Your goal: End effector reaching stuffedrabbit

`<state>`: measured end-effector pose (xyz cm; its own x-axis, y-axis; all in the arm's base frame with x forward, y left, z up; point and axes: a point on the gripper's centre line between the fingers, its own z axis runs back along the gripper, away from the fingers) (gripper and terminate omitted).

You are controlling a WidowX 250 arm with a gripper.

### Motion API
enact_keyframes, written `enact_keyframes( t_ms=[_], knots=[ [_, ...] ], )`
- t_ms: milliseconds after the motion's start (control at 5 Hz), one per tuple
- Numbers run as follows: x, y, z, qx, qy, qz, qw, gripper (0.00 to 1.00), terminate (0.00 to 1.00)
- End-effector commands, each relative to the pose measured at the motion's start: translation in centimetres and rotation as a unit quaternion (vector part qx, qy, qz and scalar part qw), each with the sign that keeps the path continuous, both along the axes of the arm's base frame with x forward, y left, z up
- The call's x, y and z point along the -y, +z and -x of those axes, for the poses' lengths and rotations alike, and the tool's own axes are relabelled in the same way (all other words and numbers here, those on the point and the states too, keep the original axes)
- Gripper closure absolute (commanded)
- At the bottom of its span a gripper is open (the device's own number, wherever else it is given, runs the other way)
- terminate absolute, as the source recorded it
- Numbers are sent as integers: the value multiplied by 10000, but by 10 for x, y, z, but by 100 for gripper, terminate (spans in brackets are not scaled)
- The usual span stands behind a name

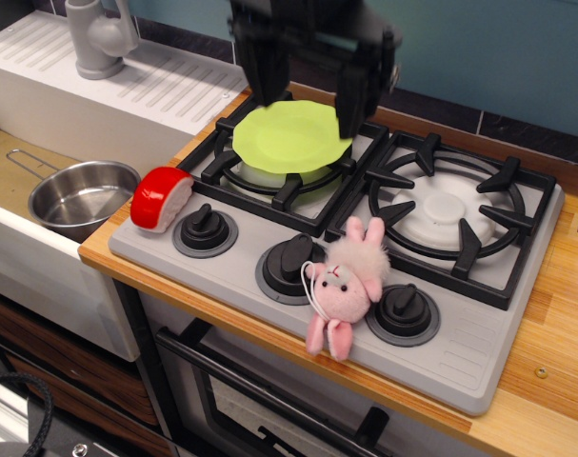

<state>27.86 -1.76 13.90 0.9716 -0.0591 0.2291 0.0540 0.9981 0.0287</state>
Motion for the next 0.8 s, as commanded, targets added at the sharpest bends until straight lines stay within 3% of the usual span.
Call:
enact_keyframes(
  t_ms=[0, 600],
  knots=[
    [6, -20, -9, 472, 27, -131, 9988, 0, 0],
    [3, -19, -1, 547, -206, -124, 9982, 0, 0]
  ],
)
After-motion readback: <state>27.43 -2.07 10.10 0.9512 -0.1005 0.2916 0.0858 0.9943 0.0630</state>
